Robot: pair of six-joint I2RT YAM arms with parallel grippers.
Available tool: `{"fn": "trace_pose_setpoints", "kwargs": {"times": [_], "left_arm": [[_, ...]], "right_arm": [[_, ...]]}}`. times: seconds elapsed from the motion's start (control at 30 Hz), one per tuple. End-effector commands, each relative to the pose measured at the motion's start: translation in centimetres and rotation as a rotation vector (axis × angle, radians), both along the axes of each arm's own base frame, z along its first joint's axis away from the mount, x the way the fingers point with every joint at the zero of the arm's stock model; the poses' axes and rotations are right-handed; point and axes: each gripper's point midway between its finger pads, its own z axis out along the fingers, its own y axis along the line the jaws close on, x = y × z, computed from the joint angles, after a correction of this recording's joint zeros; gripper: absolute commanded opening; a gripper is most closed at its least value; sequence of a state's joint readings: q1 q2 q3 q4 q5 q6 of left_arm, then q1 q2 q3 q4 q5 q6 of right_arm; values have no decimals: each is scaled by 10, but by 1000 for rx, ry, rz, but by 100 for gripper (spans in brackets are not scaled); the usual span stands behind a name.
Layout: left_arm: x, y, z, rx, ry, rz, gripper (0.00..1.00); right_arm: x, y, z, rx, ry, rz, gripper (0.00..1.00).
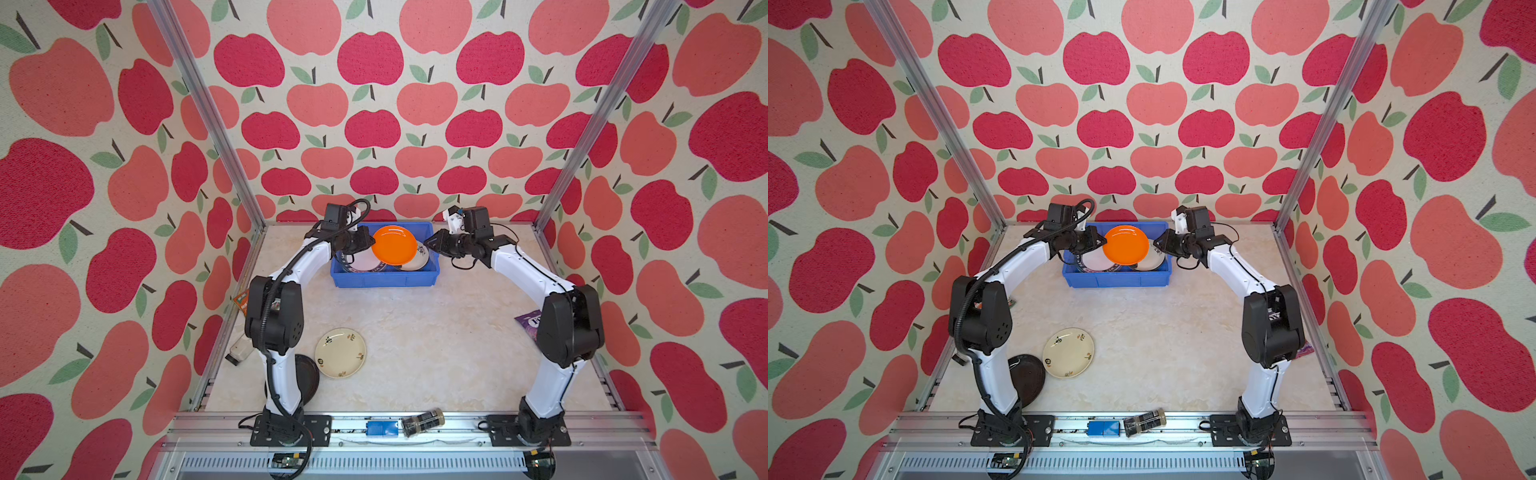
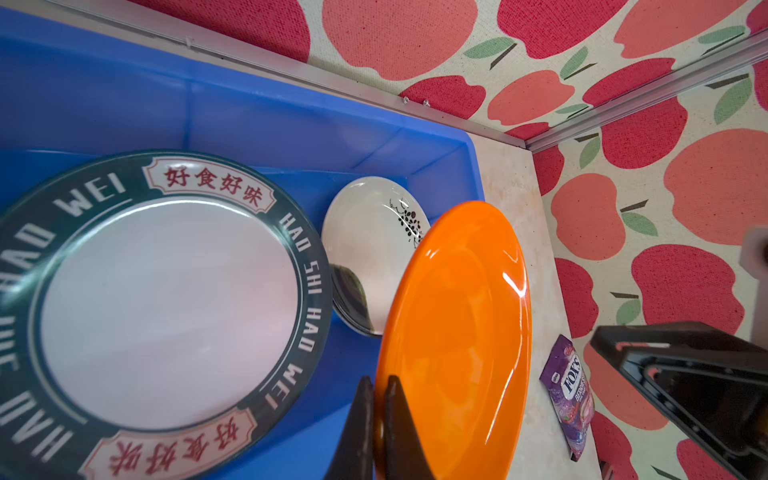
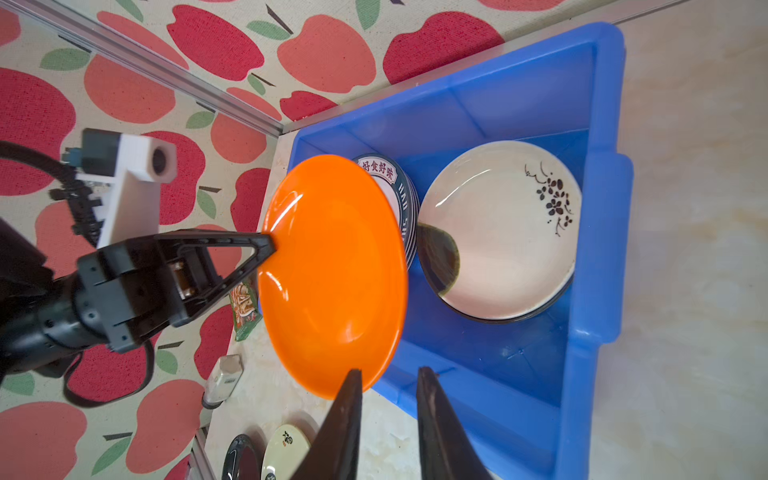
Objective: Place the plates into the plastic bin on the countertop
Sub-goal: 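Lift the orange plate with the left gripper over the bin, then lower the orange plate into the bin against the cream plate with the left gripper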
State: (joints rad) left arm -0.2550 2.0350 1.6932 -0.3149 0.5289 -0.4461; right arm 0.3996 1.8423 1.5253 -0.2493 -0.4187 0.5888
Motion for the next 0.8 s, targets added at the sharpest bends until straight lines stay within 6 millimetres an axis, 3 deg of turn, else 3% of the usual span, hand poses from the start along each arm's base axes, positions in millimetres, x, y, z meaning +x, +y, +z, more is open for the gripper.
{"fn": "trace_pose_setpoints", "kwargs": {"times": [0.0,0.1,0.2,0.77], "left_arm": [[23,-18,-6,-27,-26,-30,0],[37,-29,-34,-27,9,-26,0],[48,-37,-50,-46,28,-16,0],[64,-62,-93,11,80,-27,0]], "right_arm": [[-4,-9,15,2,-5,-25,27],[-2,-13,18,7,-7,-31,27],[-2,-16,18,7,-3,-36,27],[-1,-23,6,-1,25,-28,27]]}}
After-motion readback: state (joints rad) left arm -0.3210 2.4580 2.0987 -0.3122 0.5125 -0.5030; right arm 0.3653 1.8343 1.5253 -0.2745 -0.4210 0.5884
